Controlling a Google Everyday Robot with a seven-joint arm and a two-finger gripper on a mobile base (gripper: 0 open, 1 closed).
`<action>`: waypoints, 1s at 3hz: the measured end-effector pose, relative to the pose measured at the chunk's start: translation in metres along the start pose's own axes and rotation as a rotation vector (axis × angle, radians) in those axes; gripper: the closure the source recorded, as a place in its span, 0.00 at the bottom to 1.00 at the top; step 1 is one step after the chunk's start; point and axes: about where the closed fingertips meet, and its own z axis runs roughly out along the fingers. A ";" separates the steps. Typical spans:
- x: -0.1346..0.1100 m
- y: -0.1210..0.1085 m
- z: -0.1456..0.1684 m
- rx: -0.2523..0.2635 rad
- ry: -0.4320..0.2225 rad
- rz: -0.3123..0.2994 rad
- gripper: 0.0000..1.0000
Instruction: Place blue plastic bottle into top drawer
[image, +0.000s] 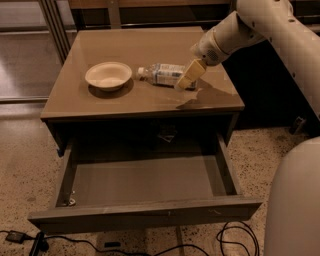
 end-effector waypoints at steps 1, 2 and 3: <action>0.009 -0.001 0.005 -0.010 0.015 0.012 0.00; 0.018 -0.004 0.015 -0.022 0.034 0.027 0.00; 0.024 -0.007 0.026 -0.036 0.048 0.041 0.00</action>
Offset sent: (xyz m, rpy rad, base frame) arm 0.0115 -0.0131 -0.0316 -0.0325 0.0662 -0.0259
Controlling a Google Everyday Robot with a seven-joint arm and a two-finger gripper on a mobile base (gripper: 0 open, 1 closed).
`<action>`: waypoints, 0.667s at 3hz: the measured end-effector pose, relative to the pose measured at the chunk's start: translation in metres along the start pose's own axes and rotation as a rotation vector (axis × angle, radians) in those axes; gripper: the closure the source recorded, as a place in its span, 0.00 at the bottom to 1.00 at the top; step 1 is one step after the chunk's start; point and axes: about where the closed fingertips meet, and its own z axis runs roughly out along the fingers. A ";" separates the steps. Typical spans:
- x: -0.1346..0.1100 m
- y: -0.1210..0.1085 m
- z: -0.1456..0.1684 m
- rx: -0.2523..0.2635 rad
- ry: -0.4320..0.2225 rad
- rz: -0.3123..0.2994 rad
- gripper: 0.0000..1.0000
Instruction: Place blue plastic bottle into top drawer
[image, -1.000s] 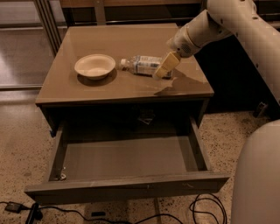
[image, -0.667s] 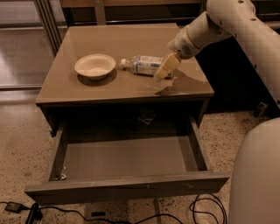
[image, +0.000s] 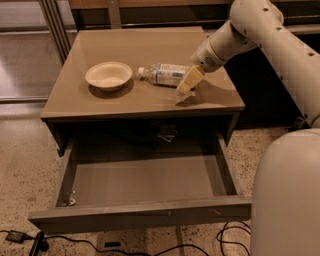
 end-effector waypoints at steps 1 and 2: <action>0.001 -0.001 0.002 -0.002 0.002 0.002 0.14; 0.001 -0.001 0.002 -0.002 0.002 0.002 0.37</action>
Offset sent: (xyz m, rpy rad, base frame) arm 0.0009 0.0000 -0.0016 -0.0008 0.0030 -0.0006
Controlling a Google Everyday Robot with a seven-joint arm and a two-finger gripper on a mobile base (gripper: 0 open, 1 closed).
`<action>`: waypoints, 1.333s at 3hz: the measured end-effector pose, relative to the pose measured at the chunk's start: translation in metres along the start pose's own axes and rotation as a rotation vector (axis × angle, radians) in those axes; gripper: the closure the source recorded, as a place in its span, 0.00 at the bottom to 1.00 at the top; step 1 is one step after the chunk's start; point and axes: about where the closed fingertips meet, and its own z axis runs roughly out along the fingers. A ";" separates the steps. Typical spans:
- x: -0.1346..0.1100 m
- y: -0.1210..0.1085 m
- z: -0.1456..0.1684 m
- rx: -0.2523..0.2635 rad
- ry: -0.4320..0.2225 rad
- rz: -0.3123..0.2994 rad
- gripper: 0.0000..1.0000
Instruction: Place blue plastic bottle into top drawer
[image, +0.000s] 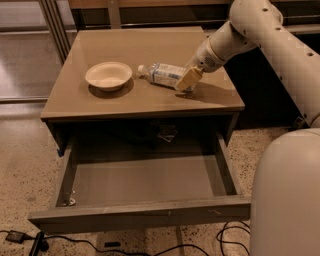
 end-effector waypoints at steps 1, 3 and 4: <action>0.000 0.000 0.000 0.000 0.000 0.000 0.61; 0.000 0.000 0.000 0.000 0.000 0.000 1.00; -0.005 -0.001 0.001 0.003 0.008 -0.008 1.00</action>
Offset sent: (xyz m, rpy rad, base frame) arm 0.0000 0.0000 0.0000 0.0000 0.0000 0.0000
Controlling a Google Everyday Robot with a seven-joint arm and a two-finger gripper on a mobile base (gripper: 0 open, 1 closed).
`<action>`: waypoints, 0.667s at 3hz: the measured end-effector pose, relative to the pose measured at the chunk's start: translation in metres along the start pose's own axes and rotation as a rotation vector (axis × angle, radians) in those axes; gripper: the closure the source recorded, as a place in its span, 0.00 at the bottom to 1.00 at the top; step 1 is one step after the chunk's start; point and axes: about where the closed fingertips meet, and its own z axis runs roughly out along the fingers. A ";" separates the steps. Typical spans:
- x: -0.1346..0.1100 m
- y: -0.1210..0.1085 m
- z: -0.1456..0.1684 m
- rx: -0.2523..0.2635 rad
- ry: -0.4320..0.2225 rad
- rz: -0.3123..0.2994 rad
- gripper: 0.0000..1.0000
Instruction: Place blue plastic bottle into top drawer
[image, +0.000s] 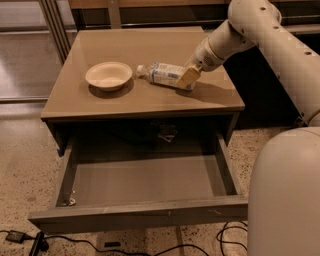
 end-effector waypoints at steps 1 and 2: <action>-0.006 0.005 -0.019 0.042 -0.013 -0.025 1.00; -0.014 0.025 -0.056 0.102 -0.079 -0.063 1.00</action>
Offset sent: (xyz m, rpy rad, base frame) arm -0.0960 -0.0347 0.0887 0.0956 -0.2712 -0.0296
